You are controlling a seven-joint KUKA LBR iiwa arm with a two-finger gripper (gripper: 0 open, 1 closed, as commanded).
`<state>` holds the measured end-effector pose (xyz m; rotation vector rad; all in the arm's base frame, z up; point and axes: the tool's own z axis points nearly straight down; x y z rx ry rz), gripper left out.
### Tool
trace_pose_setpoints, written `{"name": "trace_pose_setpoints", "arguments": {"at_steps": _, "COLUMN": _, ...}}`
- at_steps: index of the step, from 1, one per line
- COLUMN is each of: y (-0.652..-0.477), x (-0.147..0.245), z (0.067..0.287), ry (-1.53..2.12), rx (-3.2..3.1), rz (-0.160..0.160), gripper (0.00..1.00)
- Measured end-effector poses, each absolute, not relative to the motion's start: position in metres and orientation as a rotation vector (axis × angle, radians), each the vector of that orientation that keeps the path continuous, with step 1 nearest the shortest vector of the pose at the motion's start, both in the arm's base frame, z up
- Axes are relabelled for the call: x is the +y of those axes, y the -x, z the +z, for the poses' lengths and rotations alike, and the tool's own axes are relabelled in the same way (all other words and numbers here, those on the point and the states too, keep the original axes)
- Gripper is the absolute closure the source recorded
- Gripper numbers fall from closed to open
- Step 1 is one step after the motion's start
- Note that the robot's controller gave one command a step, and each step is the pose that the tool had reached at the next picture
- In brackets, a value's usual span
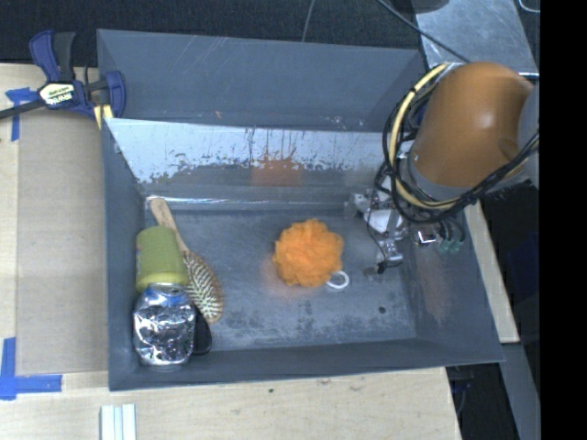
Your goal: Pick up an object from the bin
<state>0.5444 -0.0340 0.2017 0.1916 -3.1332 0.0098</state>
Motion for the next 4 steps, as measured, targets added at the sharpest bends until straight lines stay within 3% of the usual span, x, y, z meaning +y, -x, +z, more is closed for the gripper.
{"name": "trace_pose_setpoints", "arguments": {"at_steps": 1, "y": -0.588, "x": 0.064, "z": 0.185, "ry": -0.28, "rx": -3.133, "rz": 0.004, "gripper": 0.0}}
{"name": "trace_pose_setpoints", "arguments": {"at_steps": 2, "y": -0.607, "x": 0.004, "z": 0.178, "ry": -0.168, "rx": -3.148, "rz": 0.007, "gripper": 0.0}}
{"name": "trace_pose_setpoints", "arguments": {"at_steps": 3, "y": -0.563, "x": 0.0, "z": 0.113, "ry": -0.367, "rx": -3.126, "rz": 0.007, "gripper": 0.0}}
{"name": "trace_pose_setpoints", "arguments": {"at_steps": 4, "y": -0.566, "x": 0.0, "z": 0.117, "ry": -0.364, "rx": -3.135, "rz": 0.009, "gripper": 1.0}}
